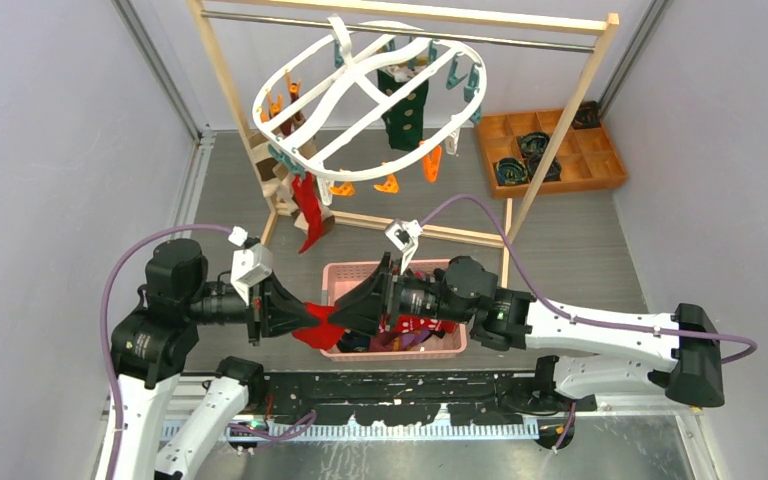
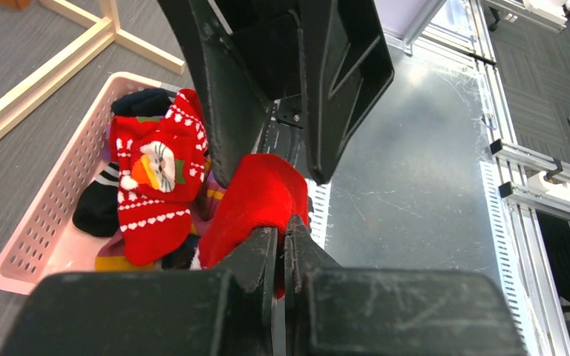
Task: Remove the socks clipped to the hanger
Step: Place the sock in the bin.
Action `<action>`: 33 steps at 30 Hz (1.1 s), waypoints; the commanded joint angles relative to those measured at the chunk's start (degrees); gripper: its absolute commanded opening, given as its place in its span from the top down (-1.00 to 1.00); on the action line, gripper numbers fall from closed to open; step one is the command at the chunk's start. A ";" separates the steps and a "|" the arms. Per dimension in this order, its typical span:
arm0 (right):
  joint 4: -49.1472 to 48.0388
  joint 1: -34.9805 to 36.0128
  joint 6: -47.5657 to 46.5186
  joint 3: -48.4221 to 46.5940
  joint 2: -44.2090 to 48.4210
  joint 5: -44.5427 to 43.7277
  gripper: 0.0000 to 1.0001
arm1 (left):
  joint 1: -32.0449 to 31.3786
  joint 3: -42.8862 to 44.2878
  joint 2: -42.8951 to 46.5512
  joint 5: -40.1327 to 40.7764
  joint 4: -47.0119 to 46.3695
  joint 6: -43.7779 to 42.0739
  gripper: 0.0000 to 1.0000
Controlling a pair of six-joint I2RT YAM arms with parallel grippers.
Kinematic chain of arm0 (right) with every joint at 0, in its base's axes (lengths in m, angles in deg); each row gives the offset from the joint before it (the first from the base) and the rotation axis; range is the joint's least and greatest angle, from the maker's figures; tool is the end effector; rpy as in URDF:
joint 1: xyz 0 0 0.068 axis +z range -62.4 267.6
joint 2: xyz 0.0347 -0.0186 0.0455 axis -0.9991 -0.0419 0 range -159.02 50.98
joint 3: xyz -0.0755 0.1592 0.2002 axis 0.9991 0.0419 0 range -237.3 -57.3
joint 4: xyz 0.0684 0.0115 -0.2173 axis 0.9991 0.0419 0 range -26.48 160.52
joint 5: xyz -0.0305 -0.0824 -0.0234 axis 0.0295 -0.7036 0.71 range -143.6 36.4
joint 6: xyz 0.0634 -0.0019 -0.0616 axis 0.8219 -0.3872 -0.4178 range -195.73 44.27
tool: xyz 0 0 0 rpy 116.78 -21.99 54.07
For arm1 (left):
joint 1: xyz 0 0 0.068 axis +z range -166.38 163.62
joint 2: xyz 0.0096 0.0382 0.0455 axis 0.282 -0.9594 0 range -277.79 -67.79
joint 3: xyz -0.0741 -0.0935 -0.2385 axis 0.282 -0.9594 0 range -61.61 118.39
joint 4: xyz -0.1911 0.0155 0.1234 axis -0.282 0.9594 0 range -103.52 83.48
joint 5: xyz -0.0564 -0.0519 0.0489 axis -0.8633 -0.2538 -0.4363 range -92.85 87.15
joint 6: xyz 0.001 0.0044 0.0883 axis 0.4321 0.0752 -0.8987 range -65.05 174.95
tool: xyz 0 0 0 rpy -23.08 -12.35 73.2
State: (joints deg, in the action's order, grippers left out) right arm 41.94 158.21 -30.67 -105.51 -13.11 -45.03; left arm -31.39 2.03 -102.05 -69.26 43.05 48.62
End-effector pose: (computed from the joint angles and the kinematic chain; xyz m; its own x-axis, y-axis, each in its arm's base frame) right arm 0.0805 0.2642 0.3607 -0.6719 0.1995 -0.7133 -0.7169 0.0667 0.6940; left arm 0.0331 -0.0834 0.3652 -0.3407 0.1371 -0.9301 0.9341 0.1614 -0.3184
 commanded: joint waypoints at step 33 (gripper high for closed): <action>31.19 2.86 1.09 10.09 1.73 -55.86 0.19 | 0.22 -1.03 -2.74 27.96 -6.51 1.30 -0.99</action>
State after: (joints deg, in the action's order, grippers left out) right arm 70.13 156.29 -27.53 -90.78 -15.25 -86.07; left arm -31.39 1.51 -103.07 -53.18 42.36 48.64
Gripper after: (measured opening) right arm 0.321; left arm 0.996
